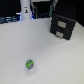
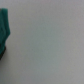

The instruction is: Open the kcup holder, insert the kcup into the holder, and close the kcup holder

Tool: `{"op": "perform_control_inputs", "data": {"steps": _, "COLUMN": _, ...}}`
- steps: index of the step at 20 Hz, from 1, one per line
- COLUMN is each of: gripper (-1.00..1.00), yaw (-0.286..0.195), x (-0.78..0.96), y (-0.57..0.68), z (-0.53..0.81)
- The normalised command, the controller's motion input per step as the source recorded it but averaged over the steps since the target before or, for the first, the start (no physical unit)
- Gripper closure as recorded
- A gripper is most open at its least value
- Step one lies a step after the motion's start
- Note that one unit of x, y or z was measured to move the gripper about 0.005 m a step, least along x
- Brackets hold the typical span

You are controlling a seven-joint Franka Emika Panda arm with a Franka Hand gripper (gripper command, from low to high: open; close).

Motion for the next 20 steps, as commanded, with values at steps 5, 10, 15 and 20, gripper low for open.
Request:
{"op": "perform_control_inputs", "data": {"steps": 5, "gripper": -1.00, "yaw": -0.175, "x": -0.21, "y": 0.71, "z": 0.06}}
{"op": "perform_control_inputs", "data": {"steps": 10, "gripper": -1.00, "yaw": -0.181, "x": -0.12, "y": 0.78, "z": 0.02}}
{"op": "perform_control_inputs", "data": {"steps": 15, "gripper": -1.00, "yaw": -0.179, "x": -0.10, "y": 0.82, "z": -0.01}}
{"op": "perform_control_inputs", "data": {"steps": 20, "gripper": -1.00, "yaw": -0.179, "x": -0.15, "y": 0.78, "z": -0.08}}
